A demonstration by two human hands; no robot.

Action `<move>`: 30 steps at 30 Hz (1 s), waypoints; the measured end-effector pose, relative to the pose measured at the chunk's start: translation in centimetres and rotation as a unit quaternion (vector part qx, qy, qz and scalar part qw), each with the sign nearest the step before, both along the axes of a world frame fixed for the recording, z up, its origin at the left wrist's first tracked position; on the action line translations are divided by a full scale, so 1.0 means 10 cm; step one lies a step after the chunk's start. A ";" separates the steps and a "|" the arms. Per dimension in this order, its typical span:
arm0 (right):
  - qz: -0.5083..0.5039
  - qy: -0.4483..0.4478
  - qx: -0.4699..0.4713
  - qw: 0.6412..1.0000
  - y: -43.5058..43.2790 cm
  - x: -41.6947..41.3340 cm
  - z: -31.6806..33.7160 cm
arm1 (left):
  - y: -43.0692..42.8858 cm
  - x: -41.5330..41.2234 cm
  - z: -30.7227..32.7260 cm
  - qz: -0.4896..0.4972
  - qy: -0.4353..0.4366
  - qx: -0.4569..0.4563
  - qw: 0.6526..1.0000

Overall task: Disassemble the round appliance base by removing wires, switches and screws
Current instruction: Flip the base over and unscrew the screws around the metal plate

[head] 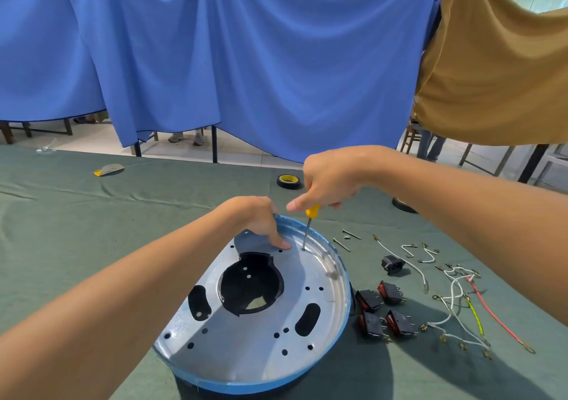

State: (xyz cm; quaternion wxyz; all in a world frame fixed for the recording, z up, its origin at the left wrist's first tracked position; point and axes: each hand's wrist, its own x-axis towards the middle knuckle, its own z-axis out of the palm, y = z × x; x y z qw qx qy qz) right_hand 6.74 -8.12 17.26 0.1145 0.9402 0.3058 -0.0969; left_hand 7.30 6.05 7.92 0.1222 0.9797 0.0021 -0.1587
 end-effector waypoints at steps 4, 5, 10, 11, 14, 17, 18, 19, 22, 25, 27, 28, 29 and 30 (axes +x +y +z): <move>-0.027 0.004 -0.031 0.999 0.04 0.00 -0.01 | 0.00 -0.01 -0.01 -0.011 -0.003 0.009 1.000; -0.013 -0.005 -0.030 0.999 0.04 -0.01 -0.01 | 0.00 -0.01 -0.01 -0.013 -0.003 0.011 1.000; 0.090 -0.049 -0.068 0.992 0.01 -0.09 0.02 | -0.01 -0.02 0.01 -0.019 0.001 0.024 1.000; 0.102 -0.054 -0.072 0.991 -0.01 -0.08 0.04 | -0.02 -0.02 0.02 -0.020 0.001 0.027 0.999; 0.108 -0.038 -0.040 0.993 -0.06 -0.04 0.06 | -0.01 -0.02 0.02 -0.018 -0.001 0.025 1.000; 0.065 -0.005 0.018 0.998 -0.01 -0.01 0.00 | 0.01 -0.02 0.03 -0.016 0.006 0.010 1.000; 0.042 0.001 0.022 0.999 0.01 -0.02 -0.02 | 0.01 -0.02 0.03 -0.014 0.010 0.003 1.000; 0.017 0.007 0.021 1.000 0.03 -0.02 -0.03 | 0.01 -0.03 0.03 -0.013 0.011 0.001 1.000; -0.030 0.030 -0.010 0.999 0.08 0.01 -0.02 | 0.01 -0.02 0.01 -0.023 0.003 0.011 1.000; -0.012 0.016 -0.032 0.999 0.08 0.02 -0.01 | 0.01 -0.02 0.00 -0.019 0.000 0.010 1.000; 0.017 -0.010 -0.044 0.999 0.07 0.03 0.01 | 0.01 -0.02 0.01 -0.015 0.002 0.006 1.000; 0.025 -0.018 -0.043 0.999 0.05 0.03 0.02 | 0.01 -0.01 0.01 -0.015 0.003 0.007 1.000; 0.029 -0.019 -0.034 0.999 0.02 0.04 0.03 | 0.01 -0.01 0.00 -0.016 0.003 0.007 1.000; 0.029 -0.015 -0.015 0.999 -0.01 0.05 0.03 | 0.01 -0.01 0.00 -0.017 0.003 0.006 1.000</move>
